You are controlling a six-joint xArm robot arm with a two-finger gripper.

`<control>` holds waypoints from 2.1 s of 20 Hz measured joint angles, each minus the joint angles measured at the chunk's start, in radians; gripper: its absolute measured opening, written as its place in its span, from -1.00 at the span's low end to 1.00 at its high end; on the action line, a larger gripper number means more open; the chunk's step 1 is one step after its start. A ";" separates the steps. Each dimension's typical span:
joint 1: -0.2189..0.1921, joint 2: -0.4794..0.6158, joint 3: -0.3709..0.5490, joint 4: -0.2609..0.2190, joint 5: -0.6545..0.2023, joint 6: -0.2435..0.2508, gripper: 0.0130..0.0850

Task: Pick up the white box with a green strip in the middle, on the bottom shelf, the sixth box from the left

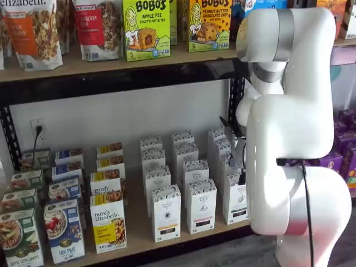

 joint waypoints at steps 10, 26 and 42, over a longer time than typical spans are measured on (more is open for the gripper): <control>0.008 0.012 -0.056 -0.072 0.048 0.075 1.00; 0.001 0.199 -0.233 -0.163 0.010 0.144 1.00; -0.004 0.304 -0.331 -0.269 0.009 0.230 1.00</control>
